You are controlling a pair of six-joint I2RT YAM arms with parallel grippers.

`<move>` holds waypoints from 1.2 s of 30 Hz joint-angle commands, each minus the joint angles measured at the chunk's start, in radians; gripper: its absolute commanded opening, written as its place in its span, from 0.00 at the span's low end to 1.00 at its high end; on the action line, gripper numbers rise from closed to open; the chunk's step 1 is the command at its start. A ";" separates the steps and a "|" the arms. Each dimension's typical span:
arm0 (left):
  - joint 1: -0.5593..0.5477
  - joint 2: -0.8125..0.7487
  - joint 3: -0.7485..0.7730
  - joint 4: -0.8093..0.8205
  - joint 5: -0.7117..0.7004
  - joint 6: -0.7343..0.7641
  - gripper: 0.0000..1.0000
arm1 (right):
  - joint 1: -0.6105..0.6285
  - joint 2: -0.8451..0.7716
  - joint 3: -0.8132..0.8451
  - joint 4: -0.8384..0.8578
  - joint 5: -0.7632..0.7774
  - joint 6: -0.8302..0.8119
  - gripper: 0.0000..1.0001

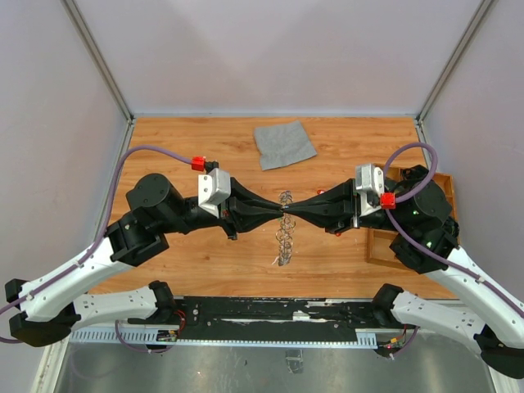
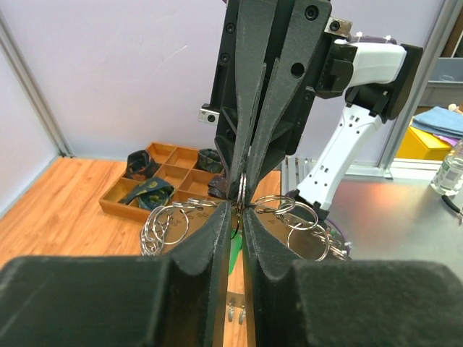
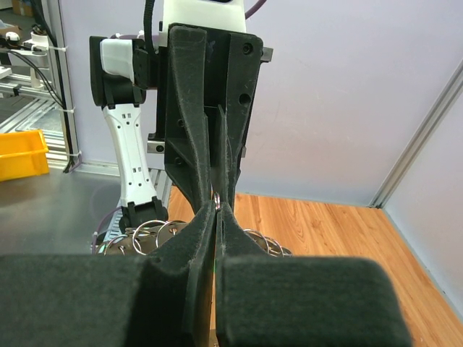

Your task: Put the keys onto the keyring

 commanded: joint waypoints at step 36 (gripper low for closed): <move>0.002 0.111 0.228 -0.501 -0.145 0.259 0.00 | 0.013 0.128 0.320 -0.707 0.130 -0.179 0.29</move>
